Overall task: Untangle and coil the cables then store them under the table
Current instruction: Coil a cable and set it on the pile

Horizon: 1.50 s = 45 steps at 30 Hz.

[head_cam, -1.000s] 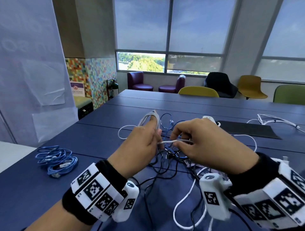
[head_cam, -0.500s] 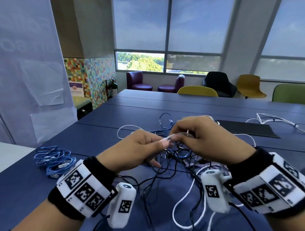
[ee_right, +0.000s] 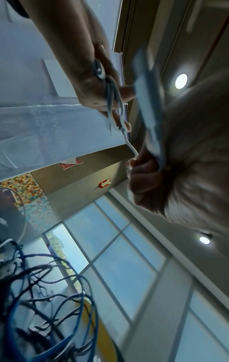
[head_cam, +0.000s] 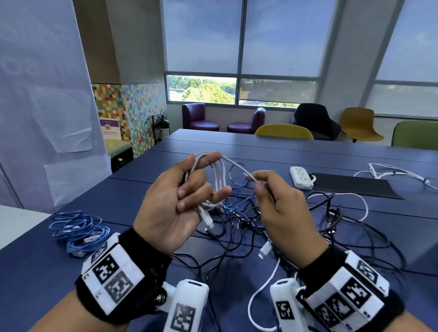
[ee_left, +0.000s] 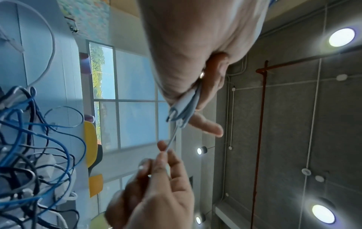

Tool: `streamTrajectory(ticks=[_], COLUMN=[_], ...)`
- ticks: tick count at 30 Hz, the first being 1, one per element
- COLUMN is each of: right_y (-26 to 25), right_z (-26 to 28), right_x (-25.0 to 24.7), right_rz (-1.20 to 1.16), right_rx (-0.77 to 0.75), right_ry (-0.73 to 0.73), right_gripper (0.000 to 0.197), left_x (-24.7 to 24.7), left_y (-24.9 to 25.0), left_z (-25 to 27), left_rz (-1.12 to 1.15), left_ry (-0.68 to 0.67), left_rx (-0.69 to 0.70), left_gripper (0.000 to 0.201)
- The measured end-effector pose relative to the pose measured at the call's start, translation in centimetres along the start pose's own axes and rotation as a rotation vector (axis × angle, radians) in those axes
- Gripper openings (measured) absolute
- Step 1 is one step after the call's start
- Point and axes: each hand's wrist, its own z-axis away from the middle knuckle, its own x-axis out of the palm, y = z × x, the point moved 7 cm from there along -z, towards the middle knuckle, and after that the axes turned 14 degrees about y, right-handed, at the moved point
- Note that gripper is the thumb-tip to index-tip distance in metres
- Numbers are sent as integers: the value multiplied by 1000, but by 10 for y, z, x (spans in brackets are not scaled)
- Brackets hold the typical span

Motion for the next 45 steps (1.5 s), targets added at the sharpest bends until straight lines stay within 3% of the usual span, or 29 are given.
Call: streamTrajectory(ticks=[5, 9, 11, 17, 20, 23, 25, 28, 32, 37, 45], right_y=[-1, 3, 5, -1, -13, -25, -34, -36, -26, -14, -16], right_z=[17, 27, 27, 32, 32, 34, 35, 35, 39, 45, 43], right_x=[2, 12, 20, 39, 39, 35, 32, 32, 33, 35, 32], right_rz=[0, 73, 38, -515, -697, -896, -958, -839, -740, -614, -834], right_rx=[11, 115, 223, 712, 819, 908, 922, 842, 904, 934, 1014], right_ry=[85, 25, -59, -185, -205, -231, -225, -193, -122, -122, -153], right_gripper=[15, 21, 12, 7, 8, 26, 33, 28, 37, 25, 15], left_x=[1, 5, 9, 8, 0, -4, -5, -5, -4, -4, 1], left_y=[2, -4, -11, -26, -28, -26, -24, -23, -25, -24, -22], left_z=[2, 4, 7, 11, 8, 7, 6, 6, 7, 8, 14], left_rz=[133, 201, 205, 207, 192, 138, 93, 23, -91, -340, -445], left_ry=[22, 13, 11, 36, 73, 87, 98, 109, 99, 162, 259], left_rx=[-16, -52, -64, -75, -58, -11, 34, 90, 146, 278, 433], left_gripper=[41, 39, 38, 34, 33, 32, 32, 32, 33, 33, 32])
